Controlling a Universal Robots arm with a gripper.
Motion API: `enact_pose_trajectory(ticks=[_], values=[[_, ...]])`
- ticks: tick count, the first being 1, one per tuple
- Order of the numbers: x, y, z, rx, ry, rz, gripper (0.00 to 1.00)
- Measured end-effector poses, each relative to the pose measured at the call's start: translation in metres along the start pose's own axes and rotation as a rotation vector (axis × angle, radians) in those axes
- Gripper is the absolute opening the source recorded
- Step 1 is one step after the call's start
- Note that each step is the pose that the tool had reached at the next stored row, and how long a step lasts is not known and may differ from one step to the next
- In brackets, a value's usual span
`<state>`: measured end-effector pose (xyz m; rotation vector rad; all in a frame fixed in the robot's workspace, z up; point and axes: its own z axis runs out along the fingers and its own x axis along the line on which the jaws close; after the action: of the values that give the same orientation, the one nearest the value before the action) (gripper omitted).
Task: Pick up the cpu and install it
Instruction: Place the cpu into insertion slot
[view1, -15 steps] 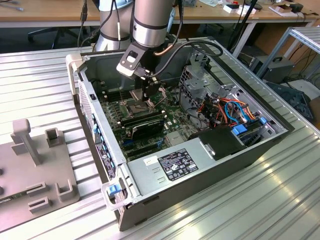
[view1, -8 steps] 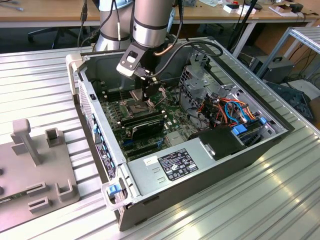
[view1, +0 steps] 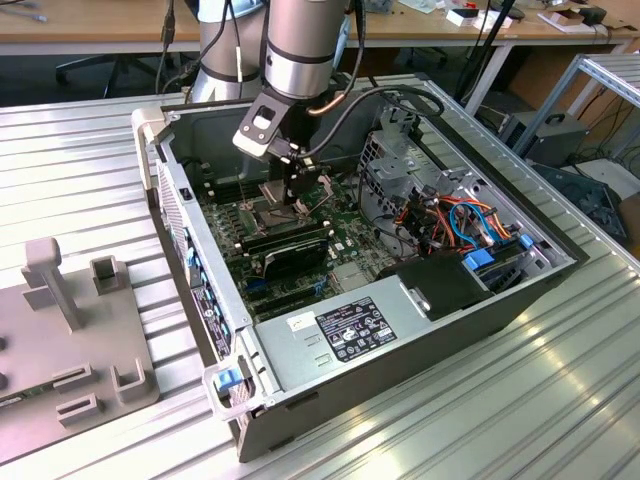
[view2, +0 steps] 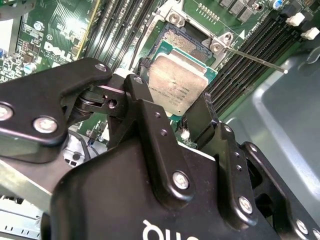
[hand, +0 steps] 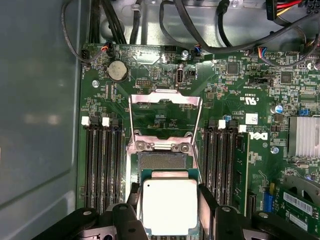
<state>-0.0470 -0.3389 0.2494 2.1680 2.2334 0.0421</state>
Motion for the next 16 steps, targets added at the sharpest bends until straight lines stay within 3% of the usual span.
enact_pose_trajectory(ticks=[13, 16], values=[[0.0000, -0.0010, 0.0241, 0.0013, 0.0000, 0.000, 0.55], [0.0001, -0.0010, 0.0270, 0.0018, 0.0000, 0.000, 0.55]])
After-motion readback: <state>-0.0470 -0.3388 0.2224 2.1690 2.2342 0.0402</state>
